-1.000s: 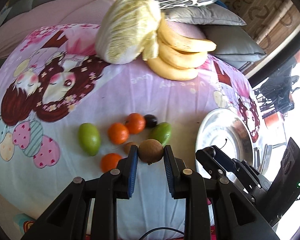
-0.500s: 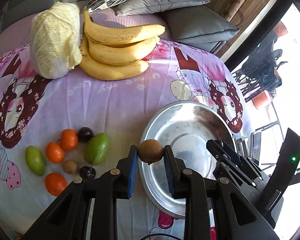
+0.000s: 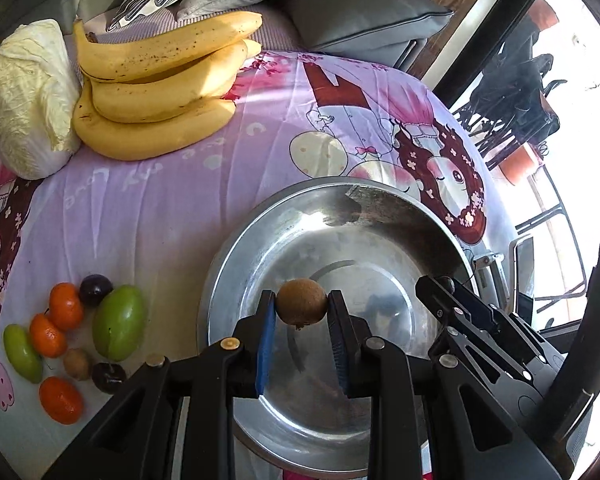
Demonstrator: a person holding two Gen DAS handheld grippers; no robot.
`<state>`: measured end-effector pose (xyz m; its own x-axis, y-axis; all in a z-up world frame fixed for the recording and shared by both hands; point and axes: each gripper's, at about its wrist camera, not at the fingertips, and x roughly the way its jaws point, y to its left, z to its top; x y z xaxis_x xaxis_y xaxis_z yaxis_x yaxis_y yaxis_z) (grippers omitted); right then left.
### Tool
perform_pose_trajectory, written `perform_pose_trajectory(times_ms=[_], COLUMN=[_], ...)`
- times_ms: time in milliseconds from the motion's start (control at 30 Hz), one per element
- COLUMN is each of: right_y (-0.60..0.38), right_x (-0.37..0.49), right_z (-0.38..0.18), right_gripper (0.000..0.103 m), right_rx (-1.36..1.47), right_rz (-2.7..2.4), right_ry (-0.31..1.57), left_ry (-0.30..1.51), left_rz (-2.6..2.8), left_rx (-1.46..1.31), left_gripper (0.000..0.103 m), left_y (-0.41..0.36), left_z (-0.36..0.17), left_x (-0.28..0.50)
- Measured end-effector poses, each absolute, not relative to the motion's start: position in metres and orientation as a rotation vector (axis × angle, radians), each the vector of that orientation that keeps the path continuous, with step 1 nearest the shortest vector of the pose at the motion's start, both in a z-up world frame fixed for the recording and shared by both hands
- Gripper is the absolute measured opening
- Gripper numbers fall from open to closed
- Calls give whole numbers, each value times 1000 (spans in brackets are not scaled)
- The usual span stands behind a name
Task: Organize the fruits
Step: 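Grasp the kiwi with the left tool while the right tool carries the cherry over the basin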
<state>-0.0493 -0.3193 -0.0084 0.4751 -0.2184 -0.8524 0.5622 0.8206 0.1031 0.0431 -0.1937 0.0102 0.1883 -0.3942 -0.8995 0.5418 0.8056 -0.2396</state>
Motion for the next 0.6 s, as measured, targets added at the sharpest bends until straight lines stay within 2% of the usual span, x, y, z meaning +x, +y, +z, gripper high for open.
perform_pose_trajectory(times_ms=[600], right_y=[-318], right_x=[-46], right_z=[-10], right_gripper=[31], right_rx=[395], right_rz=[-492], right_ry=[983], left_ry=[1234], left_rz=[-640], left_rx=[175], left_gripper=[27], left_y=[-200], left_z=[-4], left_x=[47])
